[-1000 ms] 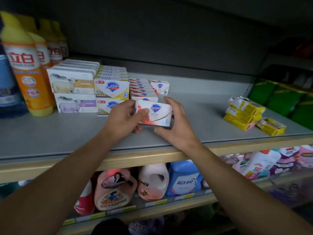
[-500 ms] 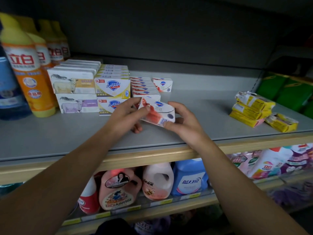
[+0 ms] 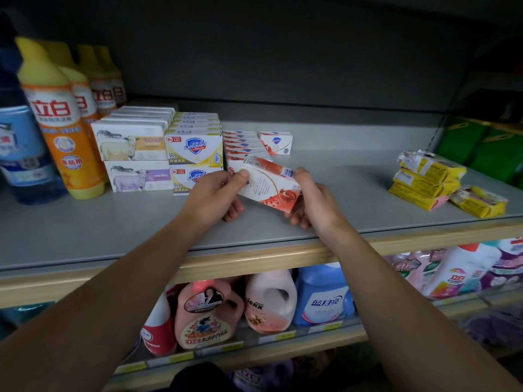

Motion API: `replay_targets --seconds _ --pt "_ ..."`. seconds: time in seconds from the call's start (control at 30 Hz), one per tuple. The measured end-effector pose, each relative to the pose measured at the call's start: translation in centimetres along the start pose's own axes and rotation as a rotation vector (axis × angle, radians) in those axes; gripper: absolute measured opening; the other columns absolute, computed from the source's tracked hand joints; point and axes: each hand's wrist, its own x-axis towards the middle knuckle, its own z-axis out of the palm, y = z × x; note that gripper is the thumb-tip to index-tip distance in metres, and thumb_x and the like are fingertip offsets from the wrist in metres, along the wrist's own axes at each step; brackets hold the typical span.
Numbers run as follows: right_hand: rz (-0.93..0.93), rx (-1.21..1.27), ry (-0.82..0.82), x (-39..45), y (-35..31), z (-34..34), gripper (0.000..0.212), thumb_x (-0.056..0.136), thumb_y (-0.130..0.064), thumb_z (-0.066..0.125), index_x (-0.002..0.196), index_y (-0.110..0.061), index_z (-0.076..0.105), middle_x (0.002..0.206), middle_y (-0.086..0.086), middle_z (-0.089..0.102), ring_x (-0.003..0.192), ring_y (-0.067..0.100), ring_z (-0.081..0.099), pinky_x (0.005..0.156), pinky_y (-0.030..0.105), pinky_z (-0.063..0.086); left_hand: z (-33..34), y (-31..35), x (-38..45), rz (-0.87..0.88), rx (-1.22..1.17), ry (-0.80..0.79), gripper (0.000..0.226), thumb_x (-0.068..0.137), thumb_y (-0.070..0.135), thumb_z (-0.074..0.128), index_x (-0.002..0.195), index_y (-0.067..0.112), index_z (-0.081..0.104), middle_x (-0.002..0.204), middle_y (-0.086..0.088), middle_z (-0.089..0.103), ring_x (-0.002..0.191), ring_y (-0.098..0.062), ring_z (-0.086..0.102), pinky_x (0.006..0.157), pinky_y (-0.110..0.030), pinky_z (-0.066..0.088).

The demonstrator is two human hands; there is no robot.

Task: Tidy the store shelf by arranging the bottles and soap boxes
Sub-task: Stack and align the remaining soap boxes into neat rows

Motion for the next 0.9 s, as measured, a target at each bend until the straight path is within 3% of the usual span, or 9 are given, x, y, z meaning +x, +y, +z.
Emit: replay_targets --seconds 0.13,0.2,0.27,0.33,0.4,0.47,0.6,0.77,0.9 --pt "0.001 -0.024 0.037 0.0 0.0 -0.2 0.066 0.074 -0.073 0.037 0.078 -0.016 0.07 0.059 0.005 0.068 0.042 0.013 0.056 0.039 0.02 0.038 0.0 0.0 0.0 0.011 -0.018 -0.02 0.04 0.095 0.049 0.051 0.087 0.012 0.062 0.059 -0.007 0.067 0.047 -0.015 0.059 0.045 -0.025 0.048" --pt "-0.031 -0.018 0.047 -0.1 0.3 -0.3 0.05 0.073 -0.067 0.048 0.078 -0.022 0.068 0.054 0.002 0.062 0.039 0.012 0.052 0.038 0.019 0.036 0.0 -0.1 0.1 0.016 -0.086 -0.052 0.041 0.092 0.055 0.05 0.085 0.016 0.062 0.063 -0.009 0.069 0.048 -0.017 0.058 0.046 -0.026 0.047" --pt "-0.108 0.039 -0.021 -0.3 0.6 -0.1 0.023 0.074 -0.046 0.064 0.088 -0.028 0.068 0.074 -0.001 0.068 0.045 0.012 0.056 0.042 0.019 0.039 -0.2 -0.1 0.1 0.005 -0.189 -0.071 0.046 0.084 0.063 0.049 0.087 0.02 0.063 0.069 -0.012 0.07 0.051 -0.02 0.057 0.047 -0.027 0.046" --pt "-0.206 0.02 -0.114 -0.4 1.0 0.0 0.034 0.073 -0.026 0.073 0.104 -0.033 0.064 0.102 -0.009 0.07 0.069 0.006 0.066 0.058 0.018 0.049 -0.3 -0.3 0.1 0.021 -0.227 -0.062 0.038 0.081 0.061 0.054 0.092 0.027 0.066 0.075 -0.01 0.068 0.055 -0.022 0.058 0.049 -0.029 0.047" --pt "-0.242 -0.057 -0.129 -0.4 1.2 0.0 0.048 0.07 -0.026 0.076 0.114 -0.036 0.06 0.112 -0.015 0.067 0.091 0.005 0.066 0.079 0.022 0.053 -0.4 -0.4 0.2 0.057 -0.233 -0.059 0.013 0.087 0.043 0.063 0.099 0.039 0.066 0.079 -0.008 0.069 0.054 -0.023 0.057 0.049 -0.03 0.047" --pt "-0.212 -0.013 -0.101 -0.3 1.2 0.0 0.045 0.077 -0.029 0.073 0.12 -0.032 0.059 0.116 -0.013 0.066 0.08 0.007 0.067 0.072 0.026 0.054 -0.5 -0.5 0.1 0.099 -0.245 -0.091 0.026 0.09 0.026 0.066 0.108 0.044 0.062 0.081 -0.005 0.071 0.053 -0.025 0.054 0.046 -0.028 0.045" --pt "-0.199 0.03 -0.059 0.0 1.4 0.1 0.024 0.092 -0.016 0.064 0.111 -0.031 0.059 0.108 -0.004 0.068 0.056 0.008 0.062 0.053 0.02 0.048 -0.7 -0.3 -0.3 0.136 -0.32 -0.178 0.038 0.091 0.007 0.064 0.119 0.032 0.061 0.103 -0.006 0.072 0.056 -0.022 0.058 0.052 -0.03 0.051" --pt "-0.259 0.087 -0.014 -0.3 1.4 -0.1 0.036 0.085 0.001 0.066 0.103 -0.03 0.059 0.106 -0.013 0.066 0.065 0.018 0.064 0.067 0.035 0.055 -0.7 0.0 -0.6 0.126 -0.321 -0.199 0.046 0.08 0.025 0.069 0.125 0.021 0.063 0.113 -0.012 0.069 0.075 -0.029 0.068 0.07 -0.038 0.059" --pt "-0.299 -0.007 0.001 -0.7 1.3 -0.2 0.042 0.081 -0.004 0.068 0.101 -0.039 0.055 0.103 -0.025 0.065 0.067 0.012 0.056 0.062 0.024 0.047 -0.7 -0.1 -0.5 0.148 -0.256 -0.164 0.037 0.082 0.024 0.07 0.118 0.018 0.066 0.109 -0.008 0.07 0.091 -0.034 0.071 0.079 -0.041 0.058"
